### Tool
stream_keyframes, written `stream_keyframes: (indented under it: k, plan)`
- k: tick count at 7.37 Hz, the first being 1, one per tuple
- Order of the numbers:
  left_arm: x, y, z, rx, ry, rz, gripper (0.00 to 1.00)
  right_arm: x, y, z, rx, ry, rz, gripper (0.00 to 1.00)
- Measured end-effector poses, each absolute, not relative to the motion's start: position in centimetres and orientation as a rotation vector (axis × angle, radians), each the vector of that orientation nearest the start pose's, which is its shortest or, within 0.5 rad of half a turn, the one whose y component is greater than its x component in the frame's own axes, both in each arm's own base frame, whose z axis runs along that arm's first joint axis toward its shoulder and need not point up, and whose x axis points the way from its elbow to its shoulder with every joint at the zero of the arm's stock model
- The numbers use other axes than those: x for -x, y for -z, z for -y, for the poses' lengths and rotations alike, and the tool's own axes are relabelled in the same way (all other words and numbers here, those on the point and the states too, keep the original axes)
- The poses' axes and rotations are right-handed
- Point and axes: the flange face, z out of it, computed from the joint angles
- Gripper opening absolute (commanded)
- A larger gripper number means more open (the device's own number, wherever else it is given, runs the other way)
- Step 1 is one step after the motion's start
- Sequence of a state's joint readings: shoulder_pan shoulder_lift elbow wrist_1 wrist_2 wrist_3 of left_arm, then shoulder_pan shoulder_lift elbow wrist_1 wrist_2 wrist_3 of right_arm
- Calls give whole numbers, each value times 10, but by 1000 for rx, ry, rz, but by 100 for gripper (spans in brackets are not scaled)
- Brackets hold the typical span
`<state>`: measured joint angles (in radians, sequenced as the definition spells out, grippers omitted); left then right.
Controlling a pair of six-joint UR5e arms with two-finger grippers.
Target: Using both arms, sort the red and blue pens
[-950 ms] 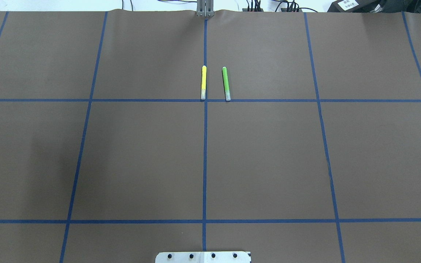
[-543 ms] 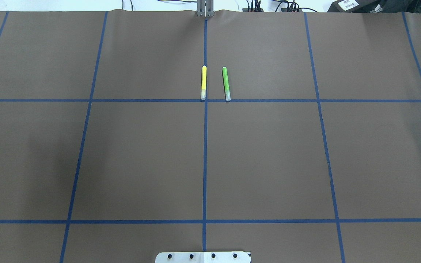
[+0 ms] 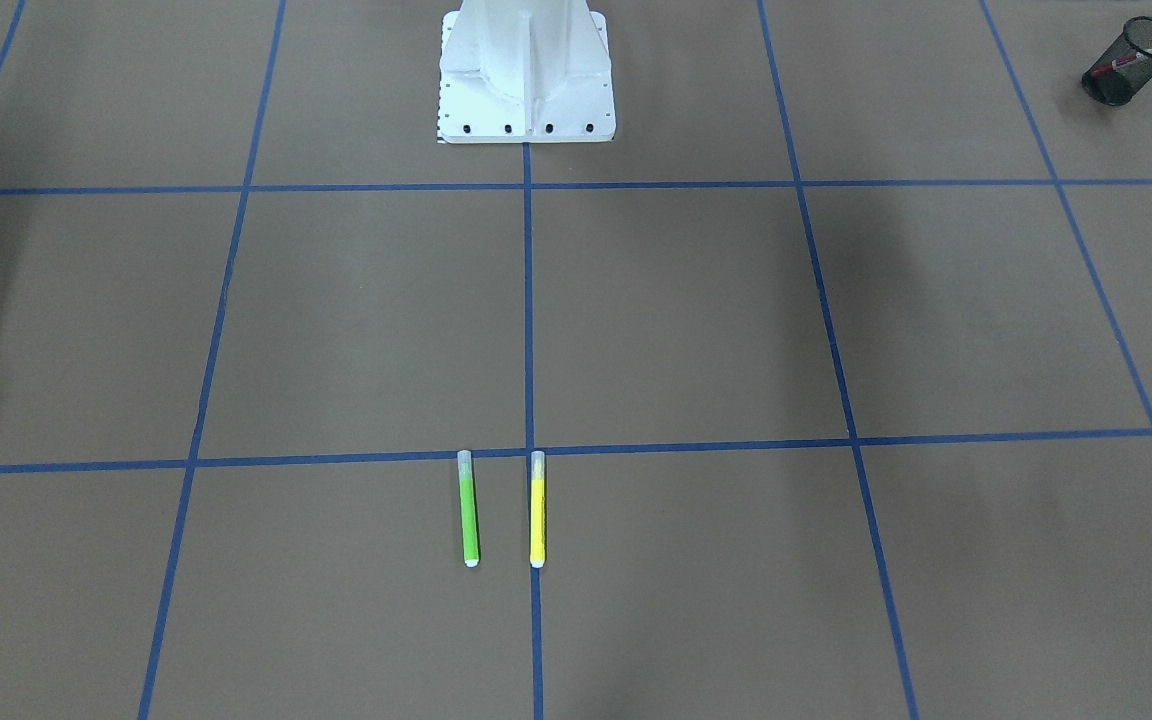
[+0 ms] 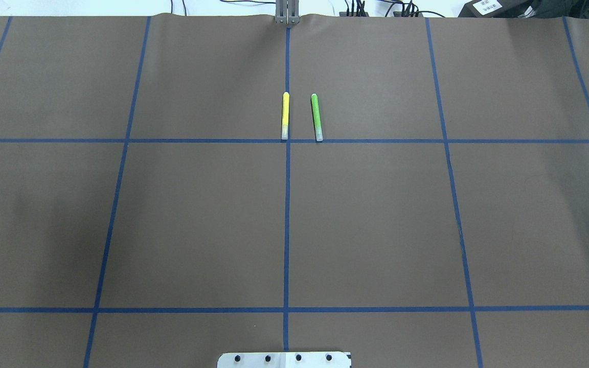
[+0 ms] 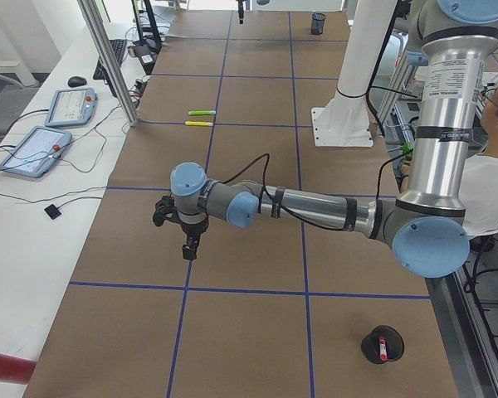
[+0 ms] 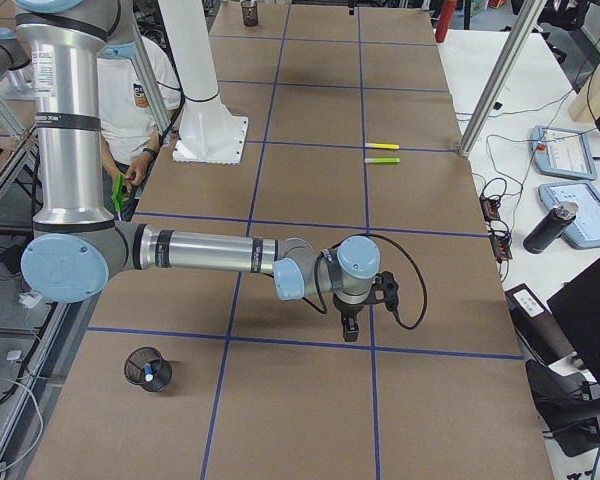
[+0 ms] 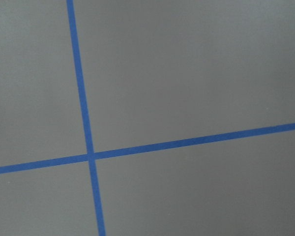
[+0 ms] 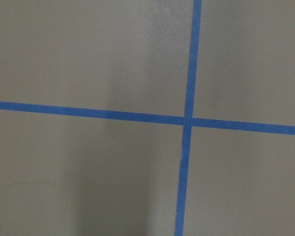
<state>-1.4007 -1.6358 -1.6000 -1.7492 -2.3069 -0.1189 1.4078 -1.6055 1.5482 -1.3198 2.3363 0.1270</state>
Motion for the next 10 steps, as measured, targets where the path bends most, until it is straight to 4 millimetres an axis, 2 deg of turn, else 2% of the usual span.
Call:
stream_keyframes:
  k: [2, 4, 6, 10]
  plan:
    - [-12, -611, 534, -115, -146, -751, 99, 12, -638, 462, -62, 109, 760, 100]
    - [-8, -619, 528, -71, -127, -752, 99, 2, -630, 443, -52, 112, 739, 100]
    - [-5, -631, 510, -42, -115, -757, 99, -8, -633, 436, -61, 125, 731, 100]
    - [-4, -616, 501, -65, -114, -762, 99, -9, -635, 434, -60, 123, 727, 100]
